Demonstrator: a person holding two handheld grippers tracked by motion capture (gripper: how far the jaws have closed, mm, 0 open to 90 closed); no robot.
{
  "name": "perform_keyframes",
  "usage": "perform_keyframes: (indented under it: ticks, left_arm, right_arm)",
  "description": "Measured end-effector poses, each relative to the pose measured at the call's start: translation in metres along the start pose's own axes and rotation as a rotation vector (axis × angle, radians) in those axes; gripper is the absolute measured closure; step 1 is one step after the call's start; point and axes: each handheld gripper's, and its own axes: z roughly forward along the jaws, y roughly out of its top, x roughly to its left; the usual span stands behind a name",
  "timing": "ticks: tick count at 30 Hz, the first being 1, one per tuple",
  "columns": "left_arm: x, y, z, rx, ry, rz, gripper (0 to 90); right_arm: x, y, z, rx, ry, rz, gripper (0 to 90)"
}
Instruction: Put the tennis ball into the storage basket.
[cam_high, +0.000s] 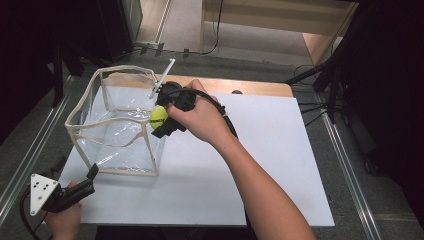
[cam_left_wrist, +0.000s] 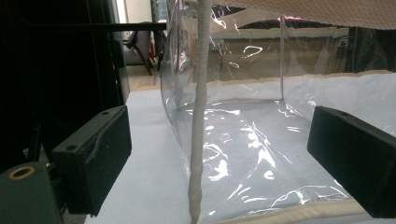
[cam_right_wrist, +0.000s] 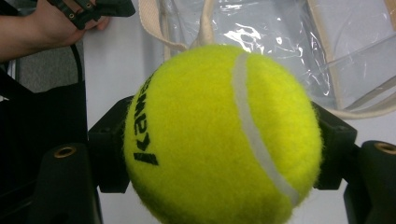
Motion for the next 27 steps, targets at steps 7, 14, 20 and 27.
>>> perform_keyframes:
  ticks: [7,14,20,27]
  left_arm:
    - [0.0,0.0,0.0,-0.001,0.0,-0.003,6.8]
    - [0.001,0.0,0.0,0.002,0.002,-0.002,6.8]
    - [0.0,0.0,0.0,0.001,0.002,-0.007,6.7]
    - [0.0,0.0,0.0,0.001,0.002,-0.006,6.8]
  right_arm:
    - [-0.002,0.007,-0.004,-0.002,-0.005,-0.01,24.2]
    - [-0.005,0.017,-0.009,-0.012,-0.012,-0.012,24.2]
    - [-0.009,0.026,-0.005,-0.008,-0.017,-0.009,24.2]
    - [-0.017,0.038,-0.001,-0.008,-0.027,-0.006,24.2]
